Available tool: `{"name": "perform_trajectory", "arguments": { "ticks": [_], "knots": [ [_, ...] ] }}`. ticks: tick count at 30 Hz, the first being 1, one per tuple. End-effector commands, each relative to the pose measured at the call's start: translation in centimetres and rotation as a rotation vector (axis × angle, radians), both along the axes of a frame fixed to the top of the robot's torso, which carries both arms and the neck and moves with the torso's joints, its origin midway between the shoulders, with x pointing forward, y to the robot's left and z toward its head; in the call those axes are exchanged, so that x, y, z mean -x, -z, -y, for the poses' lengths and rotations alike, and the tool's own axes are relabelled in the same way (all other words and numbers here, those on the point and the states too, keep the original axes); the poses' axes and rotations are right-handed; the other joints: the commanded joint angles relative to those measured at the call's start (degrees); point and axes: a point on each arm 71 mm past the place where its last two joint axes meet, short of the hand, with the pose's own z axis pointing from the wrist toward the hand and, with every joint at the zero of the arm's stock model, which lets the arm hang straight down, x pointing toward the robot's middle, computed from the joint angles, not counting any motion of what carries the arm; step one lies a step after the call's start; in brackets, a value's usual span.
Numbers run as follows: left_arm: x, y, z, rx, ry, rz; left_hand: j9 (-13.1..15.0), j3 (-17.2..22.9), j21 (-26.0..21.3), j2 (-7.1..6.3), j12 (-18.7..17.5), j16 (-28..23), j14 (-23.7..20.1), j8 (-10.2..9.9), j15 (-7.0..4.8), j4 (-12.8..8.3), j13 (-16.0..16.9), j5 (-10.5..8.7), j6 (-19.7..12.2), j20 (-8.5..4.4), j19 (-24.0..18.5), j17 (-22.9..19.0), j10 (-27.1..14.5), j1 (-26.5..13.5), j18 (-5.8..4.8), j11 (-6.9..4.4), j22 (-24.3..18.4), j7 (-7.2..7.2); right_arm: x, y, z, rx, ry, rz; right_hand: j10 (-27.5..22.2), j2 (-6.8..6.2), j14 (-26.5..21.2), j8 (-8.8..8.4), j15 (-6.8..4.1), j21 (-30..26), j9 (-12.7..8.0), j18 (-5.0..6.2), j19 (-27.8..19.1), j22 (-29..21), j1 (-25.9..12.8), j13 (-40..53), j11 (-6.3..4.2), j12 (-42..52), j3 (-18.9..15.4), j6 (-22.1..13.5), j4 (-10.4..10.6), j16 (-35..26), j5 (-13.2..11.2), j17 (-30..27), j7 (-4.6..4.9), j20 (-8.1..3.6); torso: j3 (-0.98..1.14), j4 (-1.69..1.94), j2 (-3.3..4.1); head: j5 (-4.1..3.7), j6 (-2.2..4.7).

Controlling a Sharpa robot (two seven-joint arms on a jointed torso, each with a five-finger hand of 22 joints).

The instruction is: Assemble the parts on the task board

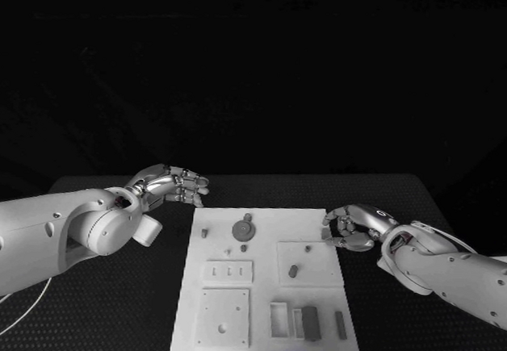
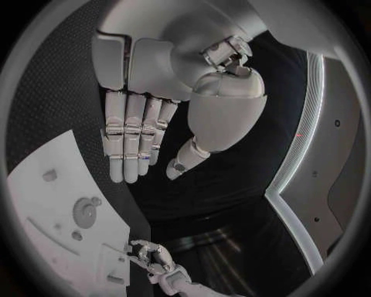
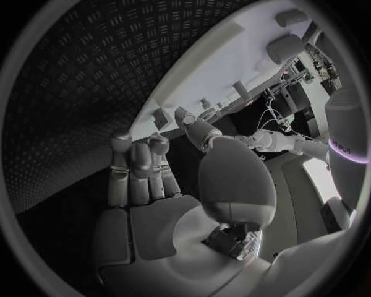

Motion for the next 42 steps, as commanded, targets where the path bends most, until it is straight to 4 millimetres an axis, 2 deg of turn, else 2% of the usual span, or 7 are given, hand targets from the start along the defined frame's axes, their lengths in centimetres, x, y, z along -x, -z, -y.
{"name": "perform_trajectory", "arguments": {
  "ticks": [1, 4, 10, 15, 19, 35, 42],
  "knots": [
    [0.09, -0.07, 0.35, 0.009, 0.026, 0.005, -0.01, 0.05, -0.24, -0.07, -0.4, -0.33, 0.22, -0.04, 0.16, 0.04, 0.1, -0.27, 0.22, -0.2, 0.08, 0.07, 0.3, -0.58, 0.92, 0.07, 0.09, 0.35, -0.08, 0.06, 0.08, -0.031, 0.016, 0.014, 0.24, 0.01, 0.15, 0.09, 0.27, 0.19, 0.02, 3.11, 0.56, 1.16, -0.46, 0.06, 0.08, 0.38, 0.02, 0.47, 0.49, 0.42, 0.08, 0.07, 0.44, -0.01, -0.03, -0.01, 0.0, 0.18, -0.03],
    [0.09, -0.06, 0.37, 0.009, 0.026, 0.004, -0.01, 0.05, -0.26, -0.05, -0.42, -0.35, 0.22, -0.05, 0.16, 0.04, 0.1, -0.27, 0.21, -0.2, 0.08, 0.08, 0.3, -0.6, 0.91, 0.07, 0.09, 0.35, -0.11, 0.28, 0.13, -0.032, 0.024, 0.016, 0.32, 0.23, 0.25, 0.12, 0.23, 0.32, 0.04, 3.11, 0.68, 1.16, -0.35, 0.08, 0.05, 0.54, 0.04, 0.5, 0.57, 0.56, 0.08, 0.1, 0.4, -0.11, -0.11, 0.01, 0.0, 0.18, 0.11],
    [0.09, -0.05, 0.3, 0.008, 0.025, 0.003, -0.02, 0.04, -0.27, -0.03, -0.44, -0.38, 0.22, -0.06, 0.17, 0.05, 0.1, -0.27, 0.19, -0.2, 0.07, 0.1, 0.3, -0.62, 0.91, 0.08, 0.1, 0.36, -0.14, 0.38, 0.08, -0.033, 0.029, 0.019, 0.57, 0.63, 0.52, 0.42, 0.08, 0.62, 0.18, 3.11, 0.91, 1.14, -0.34, 0.07, -0.12, 0.85, -0.03, 0.96, 0.81, 0.84, 0.07, 0.14, 0.22, -0.3, -0.08, -0.02, 0.02, 0.24, 0.05],
    [0.1, -0.04, 0.3, 0.008, 0.026, 0.001, -0.02, 0.03, -0.29, -0.02, -0.46, -0.4, 0.21, -0.07, 0.17, 0.05, 0.11, -0.27, 0.18, -0.19, 0.07, 0.12, 0.3, -0.64, 0.91, 0.08, 0.1, 0.37, -0.19, 0.34, 0.1, -0.035, 0.034, 0.025, 0.84, 1.4, 0.76, 0.91, -0.21, 0.89, 0.43, 3.11, 1.08, 1.12, -0.24, -0.02, -0.43, 1.09, -0.08, 1.74, 0.93, 1.03, 0.08, 0.13, -0.1, -0.51, -0.11, 0.06, 0.02, 0.2, -0.09],
    [0.12, -0.04, 0.26, 0.008, 0.026, 0.001, -0.02, 0.03, -0.3, -0.01, -0.48, -0.42, 0.21, -0.07, 0.17, 0.05, 0.11, -0.27, 0.18, -0.19, 0.06, 0.13, 0.3, -0.64, 0.91, 0.08, 0.1, 0.37, -0.29, 0.39, -0.1, -0.036, 0.033, 0.027, 0.89, 1.88, 0.84, 1.21, -0.37, 1.01, 0.62, 3.11, 1.09, 1.11, -0.12, -0.09, -0.61, 1.16, -0.17, 2.19, 0.78, 1.09, 0.07, 0.12, -0.28, -0.62, -0.08, -0.01, 0.0, 0.21, -0.17],
    [0.19, -0.03, 0.38, 0.009, 0.033, -0.003, -0.02, 0.01, -0.35, 0.0, -0.54, -0.49, 0.2, -0.08, 0.18, 0.04, 0.12, -0.27, 0.17, -0.19, 0.05, 0.18, 0.31, -0.67, 0.9, 0.09, 0.12, 0.37, -0.51, 0.89, -0.81, -0.026, 0.03, 0.025, 1.37, 2.57, 1.21, 1.72, -0.66, 1.37, 1.01, 3.11, 1.29, 1.1, -0.04, -0.24, -0.92, 1.43, -0.47, 3.0, 0.38, 1.32, 0.08, 0.09, -0.61, -0.85, -0.03, 0.05, 0.05, 0.39, -0.47],
    [0.2, -0.02, 0.3, 0.008, 0.032, -0.003, -0.02, 0.01, -0.37, 0.01, -0.57, -0.53, 0.2, -0.08, 0.19, 0.04, 0.12, -0.27, 0.17, -0.18, 0.04, 0.21, 0.31, -0.68, 0.9, 0.09, 0.13, 0.37, -0.59, 1.02, -0.45, -0.016, 0.039, 0.025, 1.54, 2.95, 1.34, 1.97, -0.81, 1.48, 1.21, 3.11, 1.33, 1.08, 0.15, -0.34, -1.07, 1.48, -0.51, 3.38, 0.01, 1.37, 0.09, 0.06, -0.77, -0.95, -0.04, -0.06, -0.02, 0.55, -0.63]
  ]
}}
